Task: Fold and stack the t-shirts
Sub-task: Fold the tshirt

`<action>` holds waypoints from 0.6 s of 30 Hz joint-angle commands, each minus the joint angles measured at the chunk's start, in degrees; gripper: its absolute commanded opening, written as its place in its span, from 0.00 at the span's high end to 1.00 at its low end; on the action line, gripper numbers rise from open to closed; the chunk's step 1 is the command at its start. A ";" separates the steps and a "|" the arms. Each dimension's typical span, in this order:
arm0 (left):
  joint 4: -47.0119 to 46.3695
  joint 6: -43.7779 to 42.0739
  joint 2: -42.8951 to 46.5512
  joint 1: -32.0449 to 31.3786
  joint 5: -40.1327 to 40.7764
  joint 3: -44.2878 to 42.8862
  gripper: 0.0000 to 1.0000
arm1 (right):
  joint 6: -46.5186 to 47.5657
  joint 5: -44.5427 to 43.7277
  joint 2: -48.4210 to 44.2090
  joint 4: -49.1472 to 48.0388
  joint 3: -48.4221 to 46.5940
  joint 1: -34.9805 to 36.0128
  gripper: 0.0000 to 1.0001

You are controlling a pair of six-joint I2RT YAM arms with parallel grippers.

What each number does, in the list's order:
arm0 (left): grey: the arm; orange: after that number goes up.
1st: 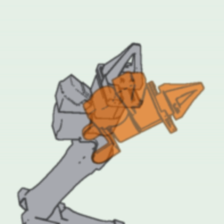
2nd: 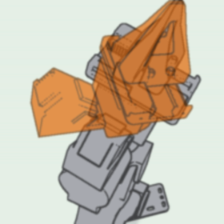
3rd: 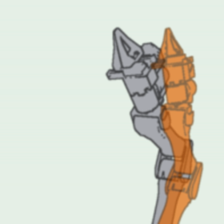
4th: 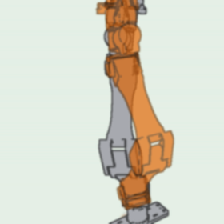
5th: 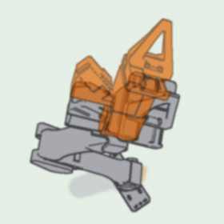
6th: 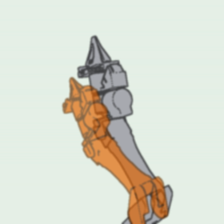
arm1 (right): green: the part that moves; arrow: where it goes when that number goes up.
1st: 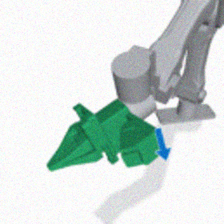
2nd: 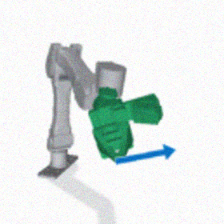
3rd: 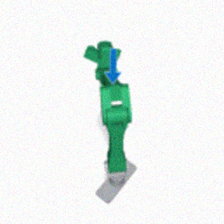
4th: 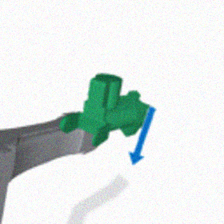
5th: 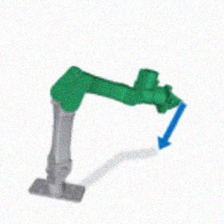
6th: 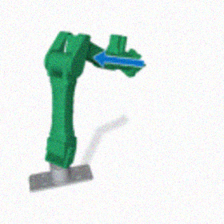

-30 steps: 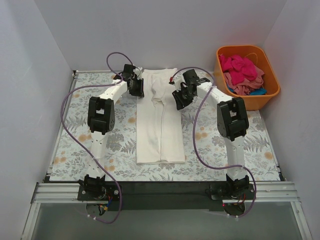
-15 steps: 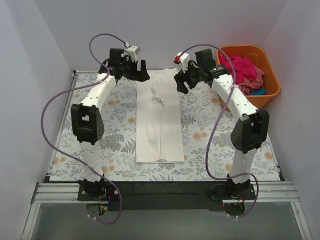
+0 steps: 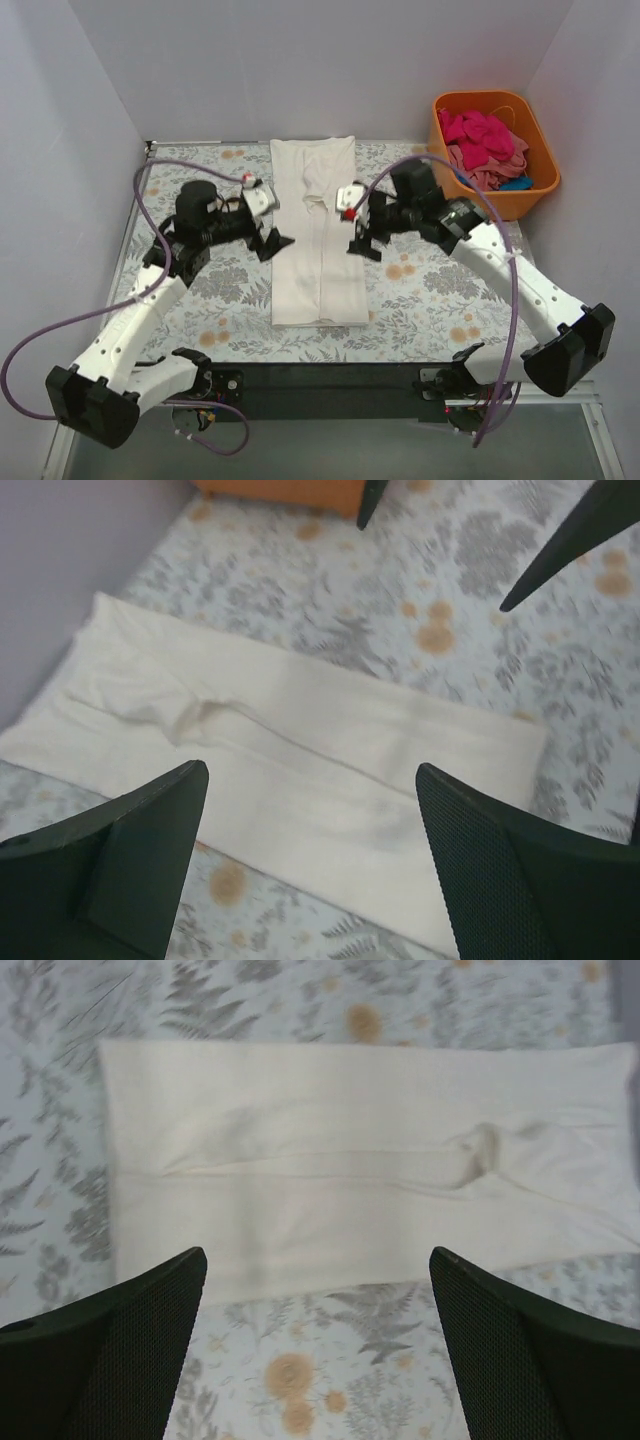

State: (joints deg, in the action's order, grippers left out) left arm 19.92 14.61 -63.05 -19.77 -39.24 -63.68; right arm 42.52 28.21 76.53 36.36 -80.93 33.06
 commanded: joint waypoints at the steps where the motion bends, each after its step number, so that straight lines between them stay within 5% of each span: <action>1: 8.20 -10.13 8.68 -3.60 -0.13 15.72 0.17 | 5.29 -4.81 -3.57 1.79 13.80 8.93 0.02; 5: 6.89 -10.40 16.98 -10.27 -0.66 28.77 0.24 | 3.18 -5.97 -6.04 -3.48 26.41 15.79 0.03; 7: 6.01 -10.57 17.08 -12.13 1.18 31.85 0.31 | 3.35 -6.93 -5.96 -5.15 30.63 16.68 0.09; 12: 0.04 -11.53 15.77 -14.68 3.38 39.07 0.41 | 4.41 -7.90 -2.80 -9.90 34.86 18.97 0.42; 18: -4.01 -13.56 11.90 -16.88 6.02 41.79 0.47 | 4.94 -7.20 -0.07 -14.29 38.56 20.11 0.50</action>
State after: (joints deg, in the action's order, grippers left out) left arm 20.60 3.07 -50.33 -35.88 -34.98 -22.70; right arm 46.76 20.71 75.64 27.11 -43.83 52.49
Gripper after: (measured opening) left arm 0.530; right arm 0.500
